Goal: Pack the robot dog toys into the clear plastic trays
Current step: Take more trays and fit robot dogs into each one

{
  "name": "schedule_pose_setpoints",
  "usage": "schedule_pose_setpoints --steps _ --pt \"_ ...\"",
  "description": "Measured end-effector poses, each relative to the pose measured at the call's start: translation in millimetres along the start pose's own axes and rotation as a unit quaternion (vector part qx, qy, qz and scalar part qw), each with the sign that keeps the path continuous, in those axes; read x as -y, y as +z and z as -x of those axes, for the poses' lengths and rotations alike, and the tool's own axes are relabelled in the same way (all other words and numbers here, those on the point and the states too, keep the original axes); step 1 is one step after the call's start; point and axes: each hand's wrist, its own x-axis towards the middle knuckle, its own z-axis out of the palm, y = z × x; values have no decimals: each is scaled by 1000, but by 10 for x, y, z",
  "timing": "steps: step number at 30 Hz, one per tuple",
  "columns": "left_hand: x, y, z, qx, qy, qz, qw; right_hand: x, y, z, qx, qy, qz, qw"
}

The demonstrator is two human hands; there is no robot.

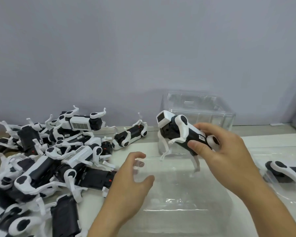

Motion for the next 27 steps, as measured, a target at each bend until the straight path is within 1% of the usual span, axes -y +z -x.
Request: schedule_pose_setpoints --steps 1,3,5,7,10,13,15,17,18,20,22,23,24,25,27 --pt "9 -27 -22 -7 1 -15 1000 20 0 -1 -3 -2 -4 1000" --pt "-5 -65 -46 -46 5 -27 999 62 -6 -9 -16 -6 -6 1000" --pt "-57 -106 -37 -76 23 -48 996 117 -25 -17 -31 -14 -7 999" --pt "-127 -156 -4 -62 56 -72 994 178 -53 -28 -50 -31 -9 998" --pt "-244 -251 41 -40 104 -70 991 317 -109 -36 -100 -63 -19 993" --pt "-351 -410 86 -52 147 -31 987 447 -183 -36 -152 -72 -50 984" --pt "-421 -564 135 -63 167 27 984 516 -214 -34 -177 -67 -83 978" --pt "-440 -704 166 -104 177 86 975 542 -228 -31 -186 -65 -130 972" --pt "-421 -744 157 -144 173 100 969 543 -228 -31 -188 -66 -140 970" --pt "-376 -738 95 -242 137 106 955 545 -212 -30 -185 -68 -147 969" --pt "-375 -611 31 -323 65 101 939 511 -177 -34 -179 -60 -136 973" --pt "-393 -505 16 -339 24 90 936 497 -152 -39 -177 -51 -121 975" --pt "-416 -395 14 -329 -9 79 941 485 -123 -46 -174 -42 -106 978" --pt "-445 -285 17 -295 -30 71 952 466 -100 -52 -170 -33 -94 980" --pt "-502 -124 63 -199 -57 57 977 430 -60 -64 -156 -15 -71 985"
